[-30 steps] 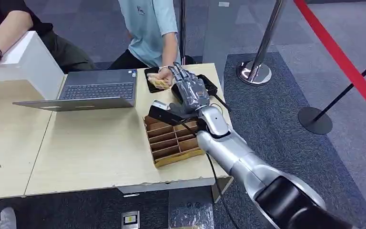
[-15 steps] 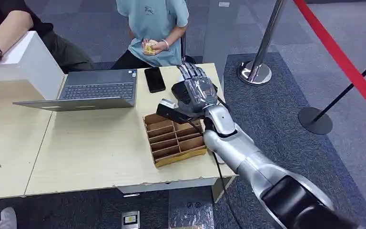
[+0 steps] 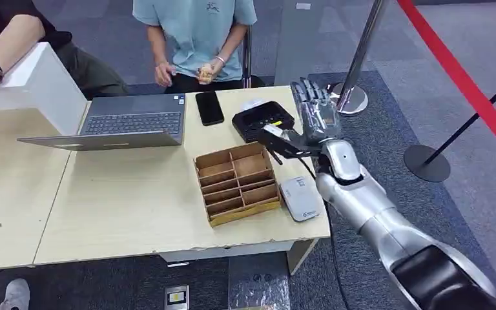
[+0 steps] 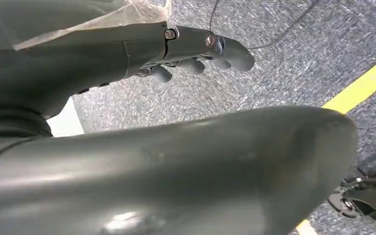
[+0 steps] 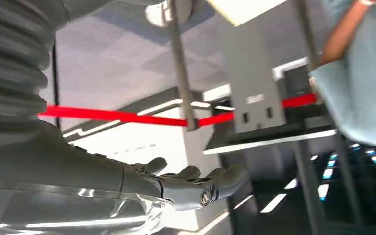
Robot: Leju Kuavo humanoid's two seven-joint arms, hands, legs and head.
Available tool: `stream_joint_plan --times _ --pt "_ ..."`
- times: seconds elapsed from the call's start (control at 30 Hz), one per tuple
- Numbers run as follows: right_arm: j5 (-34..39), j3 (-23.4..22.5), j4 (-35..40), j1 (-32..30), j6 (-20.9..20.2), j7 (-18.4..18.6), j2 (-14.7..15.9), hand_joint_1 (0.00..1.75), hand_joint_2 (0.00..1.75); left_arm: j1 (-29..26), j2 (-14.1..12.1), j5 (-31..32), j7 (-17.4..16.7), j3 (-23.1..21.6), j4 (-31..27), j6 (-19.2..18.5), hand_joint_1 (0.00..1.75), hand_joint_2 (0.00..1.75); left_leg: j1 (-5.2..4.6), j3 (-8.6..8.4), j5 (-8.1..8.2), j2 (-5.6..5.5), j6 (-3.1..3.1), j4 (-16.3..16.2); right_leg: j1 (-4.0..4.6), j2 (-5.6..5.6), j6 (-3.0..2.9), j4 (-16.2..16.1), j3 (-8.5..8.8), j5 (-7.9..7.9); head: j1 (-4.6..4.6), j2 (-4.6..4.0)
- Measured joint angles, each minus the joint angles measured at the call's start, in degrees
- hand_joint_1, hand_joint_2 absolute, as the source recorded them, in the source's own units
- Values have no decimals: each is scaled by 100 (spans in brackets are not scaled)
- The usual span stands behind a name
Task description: Pass the card to the sensor for recognition and then transmit it.
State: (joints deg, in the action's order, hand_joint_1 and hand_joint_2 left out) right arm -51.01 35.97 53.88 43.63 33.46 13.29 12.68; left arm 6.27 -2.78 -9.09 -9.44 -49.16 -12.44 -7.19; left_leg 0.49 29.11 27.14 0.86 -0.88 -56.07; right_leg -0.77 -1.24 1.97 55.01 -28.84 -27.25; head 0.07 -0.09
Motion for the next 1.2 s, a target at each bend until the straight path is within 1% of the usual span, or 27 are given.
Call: stream_joint_plan --times 0.17,0.37,0.67,0.77,0.93,1.0,1.07,1.2 --pt "-9 -271 458 -191 -57 177 399 0 175 -3 33 35 35 0 -2 0 0 0 0 1 1 0 0 1 0 0 0 0 0 0 0 0" --pt "-41 -546 938 -483 -126 238 668 0 175 6 68 107 2 -2 -4 0 0 0 1 1 1 0 -1 1 0 0 0 0 1 0 0 0" --pt "-171 -612 1401 -821 -260 161 697 0 175 23 112 155 -11 -50 -33 0 0 0 1 3 1 -1 -1 3 1 0 0 2 2 -1 0 0" --pt "-221 -605 1611 -901 -378 153 677 0 175 28 144 155 -11 -81 -37 0 0 0 1 3 1 0 -1 3 1 0 0 2 3 -1 0 0" --pt "-227 -603 1633 -908 -397 153 675 0 175 28 151 155 -11 -83 -37 0 0 0 1 3 1 0 -1 3 1 0 0 3 3 -1 0 0" --pt "-249 -599 1729 -945 -492 153 664 0 175 30 162 151 -11 -90 -37 0 0 0 1 3 1 0 -1 3 1 0 0 2 3 -1 0 0" --pt "-149 -535 2025 -985 -921 107 601 0 175 39 158 83 52 -94 -37 0 0 0 1 4 1 0 -1 3 1 0 0 3 3 -1 0 0" --pt "-17 -456 2205 -1000 -1244 33 520 0 175 62 122 77 -16 -98 -35 0 0 0 2 4 1 -1 -1 4 1 -1 0 4 4 -1 0 0"
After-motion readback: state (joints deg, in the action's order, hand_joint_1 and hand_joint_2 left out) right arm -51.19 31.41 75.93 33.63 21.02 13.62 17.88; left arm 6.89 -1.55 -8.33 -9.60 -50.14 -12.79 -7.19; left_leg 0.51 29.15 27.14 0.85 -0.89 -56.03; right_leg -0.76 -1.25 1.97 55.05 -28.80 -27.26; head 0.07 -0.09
